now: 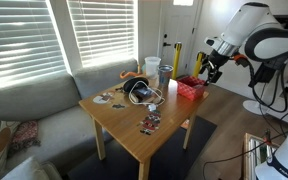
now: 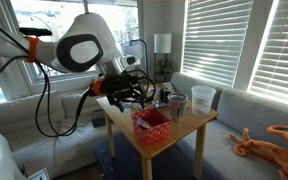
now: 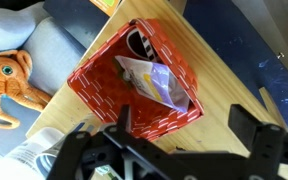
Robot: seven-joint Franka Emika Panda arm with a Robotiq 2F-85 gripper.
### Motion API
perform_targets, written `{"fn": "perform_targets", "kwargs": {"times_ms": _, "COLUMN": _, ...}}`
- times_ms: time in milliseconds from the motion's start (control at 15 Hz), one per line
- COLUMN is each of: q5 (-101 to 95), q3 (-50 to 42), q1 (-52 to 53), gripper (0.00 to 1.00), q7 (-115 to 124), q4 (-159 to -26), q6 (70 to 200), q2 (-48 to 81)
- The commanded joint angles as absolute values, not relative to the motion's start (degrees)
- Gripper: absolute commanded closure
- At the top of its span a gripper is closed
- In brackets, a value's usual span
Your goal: Remove the object from the basket
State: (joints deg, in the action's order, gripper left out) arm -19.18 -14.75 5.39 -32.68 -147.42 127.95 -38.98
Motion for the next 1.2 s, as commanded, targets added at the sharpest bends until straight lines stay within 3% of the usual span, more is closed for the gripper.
{"fn": "perform_targets", "kwargs": {"times_ms": 0, "q5": -16.56, "q3": -16.8, "q1": 5.16, "gripper": 0.0, "q7": -39.21, "q4": -146.63, "q6": 130.7, "q2": -34.77}}
{"fn": "perform_targets", "kwargs": {"times_ms": 200, "q5": -14.97, "q3": -17.12, "q1": 4.6, "gripper": 0.0, "q7": -41.39, "q4": -146.1, "q6": 132.41, "q2": -32.02}}
{"fn": "perform_targets", "kwargs": {"times_ms": 533, "q5": -10.96, "q3": -16.87, "q1": 4.13, "gripper": 0.23, "q7": -43.45, "q4": -144.32, "q6": 131.99, "q2": -29.15}}
{"fn": "perform_targets", "kwargs": {"times_ms": 800, "q5": -7.91, "q3": -17.0, "q1": 3.56, "gripper": 0.24, "q7": -44.49, "q4": -142.47, "q6": 129.67, "q2": -27.99}}
{"fn": "perform_targets", "kwargs": {"times_ms": 1133, "q5": -5.3, "q3": -17.28, "q1": 2.28, "gripper": 0.15, "q7": -46.12, "q4": -139.79, "q6": 125.16, "q2": -27.37}}
